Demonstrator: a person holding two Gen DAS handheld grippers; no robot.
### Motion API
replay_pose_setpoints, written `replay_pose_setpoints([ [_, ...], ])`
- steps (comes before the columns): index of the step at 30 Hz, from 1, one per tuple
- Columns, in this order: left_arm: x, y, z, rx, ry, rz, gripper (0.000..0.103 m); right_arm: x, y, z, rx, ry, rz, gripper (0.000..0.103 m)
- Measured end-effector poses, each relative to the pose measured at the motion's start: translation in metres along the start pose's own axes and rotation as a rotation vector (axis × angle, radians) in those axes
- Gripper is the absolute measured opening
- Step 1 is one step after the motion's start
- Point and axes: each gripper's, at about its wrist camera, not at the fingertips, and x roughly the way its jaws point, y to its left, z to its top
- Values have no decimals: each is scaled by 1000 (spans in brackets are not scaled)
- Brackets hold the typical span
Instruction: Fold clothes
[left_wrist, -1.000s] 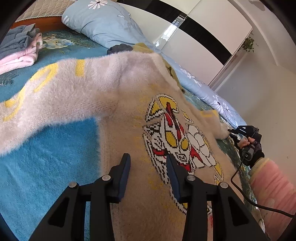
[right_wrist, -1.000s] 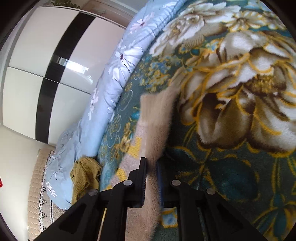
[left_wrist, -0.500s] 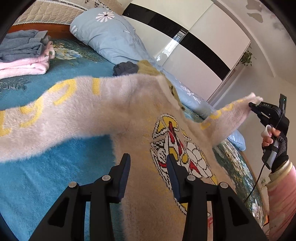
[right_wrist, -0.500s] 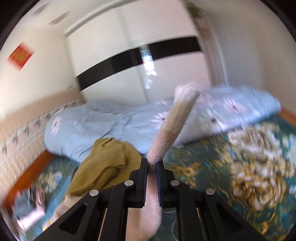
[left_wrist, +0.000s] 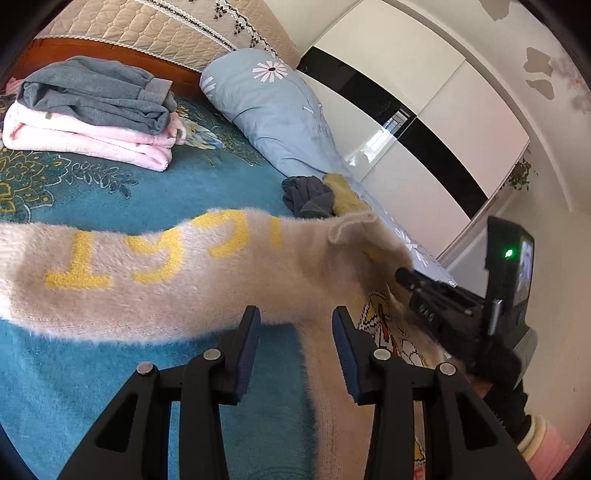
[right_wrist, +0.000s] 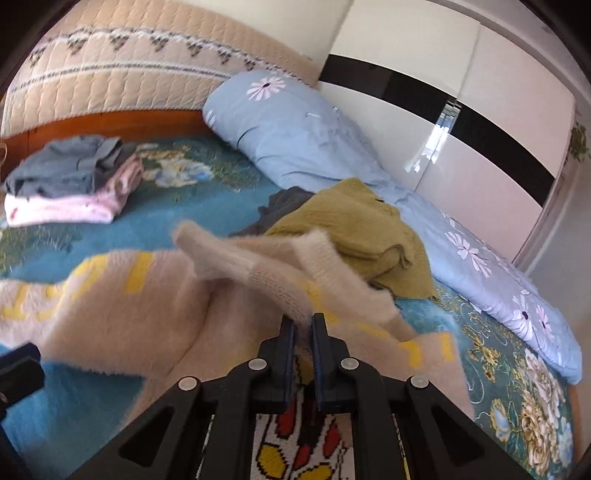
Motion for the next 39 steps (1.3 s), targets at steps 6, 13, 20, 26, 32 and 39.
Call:
replay_pose_setpoints([
  [6,-6,14,3,-54,-24,11,42,15,24,-18,-109,98,13,14],
  [13,-11,24,4,-103,-50,29,46,-11,14,-15,-60,90,197,30],
  [20,-16,34,5,-152,-77,47,46,-36,-64,-33,188,65,175,33],
  [26,-22,57,10,-319,-64,88,46,-50,-131,-76,318,48,59,40],
  [32,-42,80,10,-507,-37,93,46,-39,-149,-99,474,58,163,40],
  [39,-56,107,7,-577,-42,263,50,-48,-125,-95,342,-5,173,40],
])
